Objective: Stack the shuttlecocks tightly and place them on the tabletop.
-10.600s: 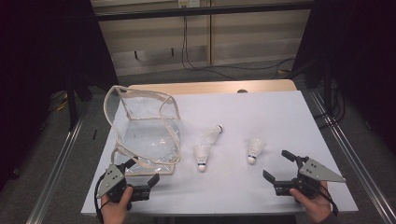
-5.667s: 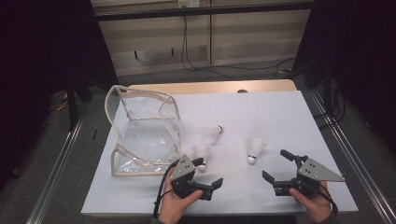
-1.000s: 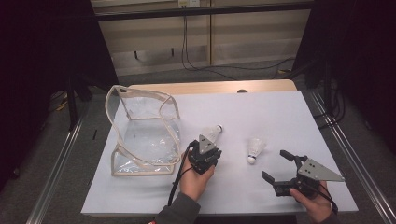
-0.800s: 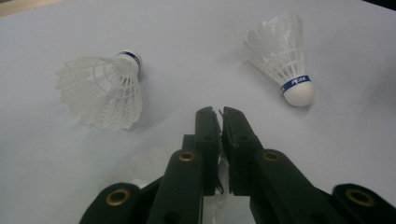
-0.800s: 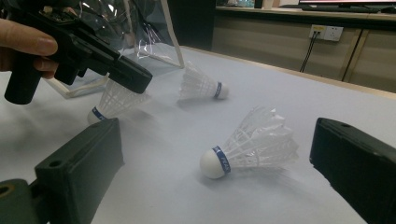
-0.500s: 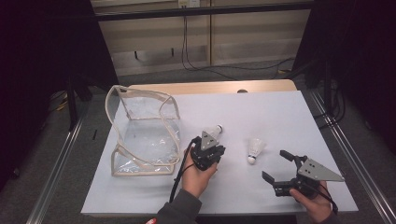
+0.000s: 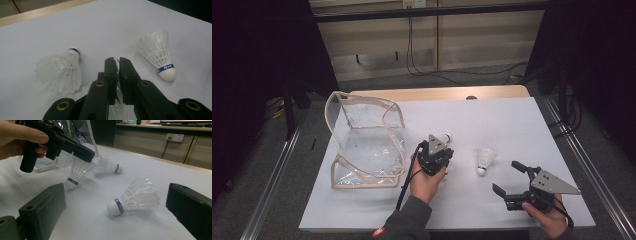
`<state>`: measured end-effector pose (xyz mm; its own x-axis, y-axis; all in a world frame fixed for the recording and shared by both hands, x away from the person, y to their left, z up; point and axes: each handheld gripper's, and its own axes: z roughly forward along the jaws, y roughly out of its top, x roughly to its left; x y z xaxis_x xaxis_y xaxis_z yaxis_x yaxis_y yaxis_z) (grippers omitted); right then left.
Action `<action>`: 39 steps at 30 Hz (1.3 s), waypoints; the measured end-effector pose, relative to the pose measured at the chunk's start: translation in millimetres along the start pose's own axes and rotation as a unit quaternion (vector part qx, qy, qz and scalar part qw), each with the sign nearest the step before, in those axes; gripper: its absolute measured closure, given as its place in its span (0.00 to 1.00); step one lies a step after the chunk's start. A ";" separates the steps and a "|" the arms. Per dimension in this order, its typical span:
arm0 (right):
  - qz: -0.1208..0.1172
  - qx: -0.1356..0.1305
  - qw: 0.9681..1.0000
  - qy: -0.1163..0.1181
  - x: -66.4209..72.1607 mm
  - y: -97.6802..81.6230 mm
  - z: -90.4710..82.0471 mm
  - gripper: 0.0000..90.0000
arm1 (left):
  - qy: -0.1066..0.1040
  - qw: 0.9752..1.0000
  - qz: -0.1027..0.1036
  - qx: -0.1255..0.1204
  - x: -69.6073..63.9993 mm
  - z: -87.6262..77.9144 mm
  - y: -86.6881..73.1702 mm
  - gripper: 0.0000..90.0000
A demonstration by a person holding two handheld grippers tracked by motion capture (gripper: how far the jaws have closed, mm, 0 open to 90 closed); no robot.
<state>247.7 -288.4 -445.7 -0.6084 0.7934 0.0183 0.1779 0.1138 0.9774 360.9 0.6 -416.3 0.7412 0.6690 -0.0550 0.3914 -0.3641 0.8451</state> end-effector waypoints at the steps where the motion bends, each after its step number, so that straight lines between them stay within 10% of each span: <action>1: 0.000 0.000 1.000 -0.001 0.0 0.0 -0.1 0.02 | -0.001 1.000 0.001 -0.002 -0.8 0.6 -0.1 0.94; 25: -0.002 0.003 1.000 0.000 0.4 -0.3 0.6 0.02 | -0.088 0.995 0.040 0.029 -41.8 1.6 -6.1 0.85; 39: -0.001 0.004 1.000 0.002 0.5 -0.4 0.8 0.02 | -0.131 0.991 0.016 0.037 -50.2 2.2 -3.0 0.72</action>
<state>248.0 -287.6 -446.3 -0.6116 0.7910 0.0169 0.1825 0.1203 0.9758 323.8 -33.3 -417.2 0.8657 0.4694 -0.1736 0.3981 -0.4356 0.8073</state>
